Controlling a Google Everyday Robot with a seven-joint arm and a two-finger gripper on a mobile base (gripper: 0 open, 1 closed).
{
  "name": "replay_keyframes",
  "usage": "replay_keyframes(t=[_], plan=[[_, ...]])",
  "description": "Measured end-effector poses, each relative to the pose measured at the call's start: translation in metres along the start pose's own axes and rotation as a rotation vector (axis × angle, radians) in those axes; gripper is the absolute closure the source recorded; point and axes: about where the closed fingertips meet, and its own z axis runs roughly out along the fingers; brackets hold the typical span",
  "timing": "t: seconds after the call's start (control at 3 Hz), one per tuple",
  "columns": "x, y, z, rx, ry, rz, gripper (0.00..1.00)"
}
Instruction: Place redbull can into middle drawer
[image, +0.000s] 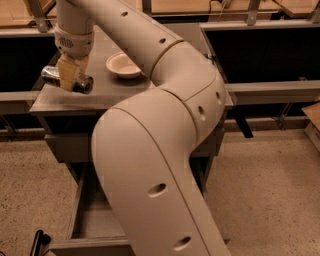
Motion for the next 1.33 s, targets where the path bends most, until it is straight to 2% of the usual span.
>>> replay_keyframes(t=[0.33, 0.67, 1.0, 1.33], plan=[[0.037, 0.011, -0.049, 0.007, -0.087, -0.119, 1.00], [0.035, 0.011, -0.048, 0.010, -0.093, -0.120, 1.00], [0.041, 0.014, -0.042, 0.042, -0.071, -0.135, 1.00], [0.045, 0.029, -0.072, 0.214, -0.095, -0.222, 1.00]])
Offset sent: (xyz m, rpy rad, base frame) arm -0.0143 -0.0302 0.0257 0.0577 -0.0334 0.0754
